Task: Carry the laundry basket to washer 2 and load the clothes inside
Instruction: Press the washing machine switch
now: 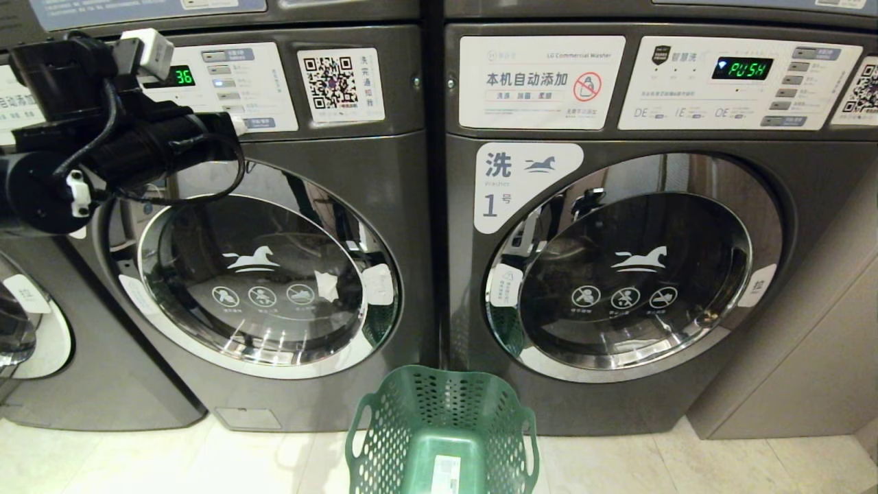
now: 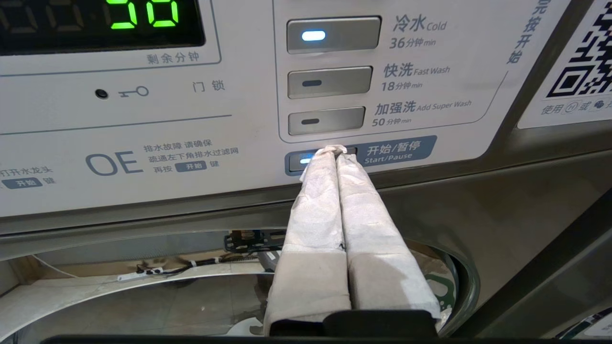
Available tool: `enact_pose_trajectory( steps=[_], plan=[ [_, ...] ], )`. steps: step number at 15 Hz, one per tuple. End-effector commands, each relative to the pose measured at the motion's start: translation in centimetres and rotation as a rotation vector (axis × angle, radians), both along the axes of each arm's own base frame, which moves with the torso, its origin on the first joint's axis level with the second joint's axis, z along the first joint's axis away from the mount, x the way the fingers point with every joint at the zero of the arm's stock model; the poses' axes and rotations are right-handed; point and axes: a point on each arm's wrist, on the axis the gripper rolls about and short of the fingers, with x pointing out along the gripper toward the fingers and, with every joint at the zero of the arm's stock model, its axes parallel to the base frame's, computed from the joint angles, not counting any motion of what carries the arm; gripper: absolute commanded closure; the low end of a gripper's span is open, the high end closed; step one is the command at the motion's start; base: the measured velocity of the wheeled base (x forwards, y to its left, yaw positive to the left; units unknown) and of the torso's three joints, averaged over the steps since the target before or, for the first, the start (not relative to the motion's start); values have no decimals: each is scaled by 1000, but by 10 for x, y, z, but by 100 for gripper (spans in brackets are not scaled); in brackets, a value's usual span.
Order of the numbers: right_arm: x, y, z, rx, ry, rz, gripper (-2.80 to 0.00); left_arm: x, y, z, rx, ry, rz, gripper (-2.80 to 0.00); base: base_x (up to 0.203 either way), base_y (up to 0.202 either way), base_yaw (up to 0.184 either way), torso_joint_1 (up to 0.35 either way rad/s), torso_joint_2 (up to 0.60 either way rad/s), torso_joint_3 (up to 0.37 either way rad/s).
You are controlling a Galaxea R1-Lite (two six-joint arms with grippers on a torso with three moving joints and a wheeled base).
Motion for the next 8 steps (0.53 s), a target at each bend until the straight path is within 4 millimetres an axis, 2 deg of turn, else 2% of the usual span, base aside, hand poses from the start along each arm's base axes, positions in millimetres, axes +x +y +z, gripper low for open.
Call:
enact_pose_trajectory(
  steps=[1, 6, 8],
  plan=[
    [0, 0, 0, 0, 1, 1, 0, 0, 0, -2, 1, 5, -1, 0, 0, 0, 0, 0, 0, 0],
    [0, 0, 0, 0, 1, 1, 0, -33, 1, 8, 0, 0, -2, 0, 0, 0, 0, 0, 0, 0],
    [0, 0, 0, 0, 3, 1, 0, -40, 1, 10, -1, -5, -2, 0, 0, 0, 0, 0, 0, 0]
  ],
)
